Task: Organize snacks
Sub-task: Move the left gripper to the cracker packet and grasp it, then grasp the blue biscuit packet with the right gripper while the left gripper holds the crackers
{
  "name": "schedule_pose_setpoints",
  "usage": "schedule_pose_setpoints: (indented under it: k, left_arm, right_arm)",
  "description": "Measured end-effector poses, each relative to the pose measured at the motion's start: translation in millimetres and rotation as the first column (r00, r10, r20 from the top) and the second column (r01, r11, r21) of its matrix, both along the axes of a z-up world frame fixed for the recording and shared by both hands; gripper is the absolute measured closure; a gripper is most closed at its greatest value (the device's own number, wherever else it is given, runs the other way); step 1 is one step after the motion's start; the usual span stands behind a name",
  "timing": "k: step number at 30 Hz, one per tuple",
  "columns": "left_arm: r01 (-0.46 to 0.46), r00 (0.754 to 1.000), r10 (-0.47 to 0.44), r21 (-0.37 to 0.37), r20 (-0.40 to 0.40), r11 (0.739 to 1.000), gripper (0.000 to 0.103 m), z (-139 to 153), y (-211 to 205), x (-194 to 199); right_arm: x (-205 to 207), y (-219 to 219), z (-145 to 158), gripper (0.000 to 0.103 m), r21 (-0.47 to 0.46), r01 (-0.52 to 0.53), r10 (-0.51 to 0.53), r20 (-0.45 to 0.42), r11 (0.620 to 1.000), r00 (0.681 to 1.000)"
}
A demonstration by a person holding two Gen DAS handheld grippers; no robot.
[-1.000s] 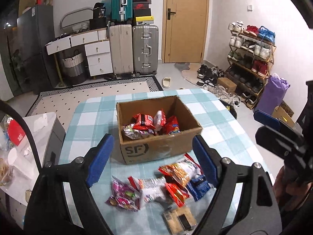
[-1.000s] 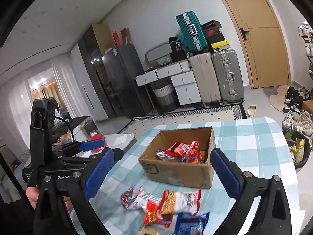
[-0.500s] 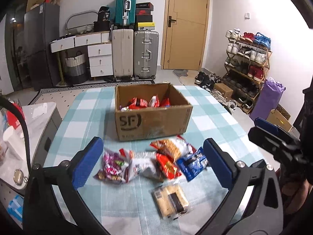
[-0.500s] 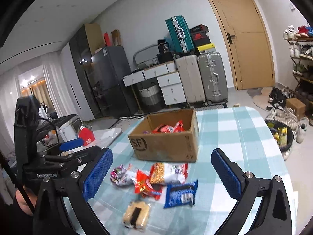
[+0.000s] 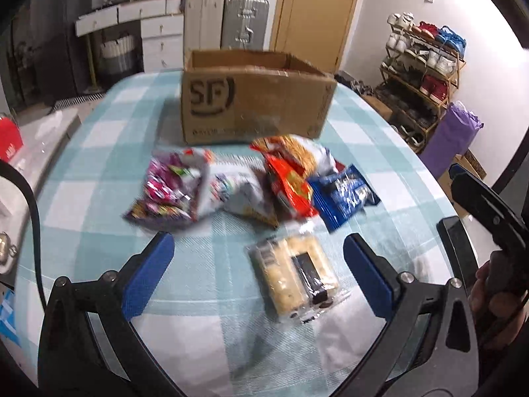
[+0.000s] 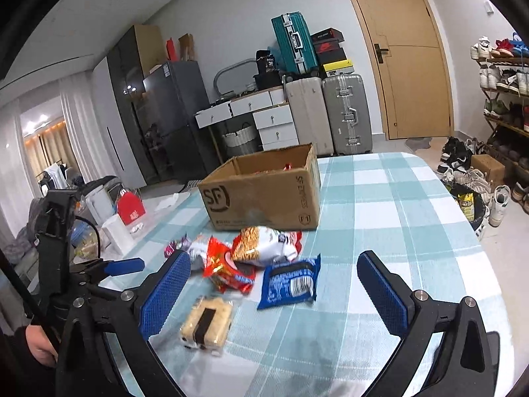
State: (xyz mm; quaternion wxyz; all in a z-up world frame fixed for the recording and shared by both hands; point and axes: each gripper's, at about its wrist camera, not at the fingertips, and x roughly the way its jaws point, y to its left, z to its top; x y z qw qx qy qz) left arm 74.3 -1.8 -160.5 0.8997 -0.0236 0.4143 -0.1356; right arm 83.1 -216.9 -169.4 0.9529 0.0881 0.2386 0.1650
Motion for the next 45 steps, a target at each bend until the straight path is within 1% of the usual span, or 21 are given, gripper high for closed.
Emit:
schedule_pose_setpoints:
  k: [3, 7, 12, 15, 17, 24, 26, 27, 29, 30, 31, 32, 33, 37, 38, 41, 45]
  left_arm:
    - [0.033, 0.999, -0.033, 0.006, -0.037, 0.999, 0.001, -15, -12, 4]
    - [0.056, 0.996, -0.054, 0.032, -0.076, 0.998, 0.001, -30, -30, 9]
    - [0.042, 0.99, -0.034, 0.054, -0.135, 0.998, 0.001, -48, -41, 24]
    - [0.026, 0.985, -0.011, 0.084, -0.174, 0.996, 0.001, -59, -45, 31]
    - [0.03, 0.987, -0.014, 0.097, -0.161, 0.995, 0.001, -62, -51, 34]
    - [0.013, 0.986, 0.008, 0.126, -0.164, 0.992, 0.002, -69, -61, 42]
    - [0.012, 0.986, 0.015, 0.158, -0.168, 0.987, 0.004, -71, -64, 41]
    - [0.014, 0.986, 0.016, 0.177, -0.166, 0.984, 0.007, -71, -66, 38]
    - [0.028, 0.989, -0.001, 0.175, -0.148, 0.984, 0.017, -70, -67, 34]
    - [0.035, 0.99, -0.011, 0.171, -0.14, 0.985, 0.028, -69, -67, 33]
    - [0.053, 0.992, -0.032, 0.164, -0.126, 0.985, 0.047, -67, -69, 32]
    - [0.069, 0.992, -0.05, 0.167, -0.116, 0.983, 0.047, -65, -70, 30]
    - [0.084, 0.99, -0.064, 0.165, -0.123, 0.983, 0.047, -66, -71, 31]
    - [0.11, 0.988, -0.092, 0.149, -0.124, 0.983, 0.047, -64, -64, 27]
    - [0.113, 0.987, -0.096, 0.135, -0.128, 0.984, 0.047, -64, -61, 26]
    - [0.102, 0.986, -0.089, 0.088, -0.138, 0.991, 0.047, -61, -48, 26]
    - [0.079, 0.99, -0.07, 0.073, -0.124, 0.994, 0.047, -57, -32, 25]
  right_arm:
    - [-1, 1, -9, 0.001, -0.011, -0.007, 0.007, -0.013, 1.0, 1.0]
    - [-1, 0, -22, 0.001, -0.003, 0.0, 0.0, -0.035, 1.0, 0.999]
    - [-2, -4, -35, 0.001, 0.005, 0.0, 0.0, -0.06, 1.0, 0.998]
    - [-3, -6, -40, 0.001, 0.012, -0.005, 0.006, -0.068, 1.0, 0.998]
    - [-3, -7, -41, 0.001, 0.016, -0.011, 0.012, -0.073, 1.0, 0.997]
    - [-9, -7, -46, 0.001, 0.017, -0.022, 0.023, -0.074, 1.0, 0.997]
    - [-11, -7, -47, 0.001, 0.02, -0.021, 0.023, -0.074, 1.0, 0.997]
    - [-12, -8, -47, 0.001, 0.022, -0.021, 0.022, -0.074, 1.0, 0.997]
    - [-13, -8, -48, 0.001, 0.023, -0.019, 0.021, -0.076, 1.0, 0.997]
    - [-14, -9, -49, 0.001, 0.025, -0.019, 0.021, -0.077, 1.0, 0.997]
    - [-15, -9, -50, 0.001, 0.027, -0.019, 0.022, -0.079, 0.999, 0.997]
    - [-15, -9, -50, 0.001, 0.029, -0.02, 0.023, -0.081, 0.999, 0.996]
    - [-16, -9, -51, 0.001, 0.032, -0.022, 0.025, -0.084, 0.999, 0.996]
    - [-19, -7, -52, 0.001, 0.026, -0.022, 0.024, -0.086, 0.999, 0.996]
    - [-21, -6, -52, 0.001, 0.024, -0.022, 0.024, -0.087, 0.999, 0.996]
    - [-23, -4, -52, 0.001, 0.02, -0.022, 0.023, -0.088, 1.0, 0.996]
    - [-24, 1, -50, 0.001, 0.007, -0.025, 0.025, -0.092, 1.0, 0.995]
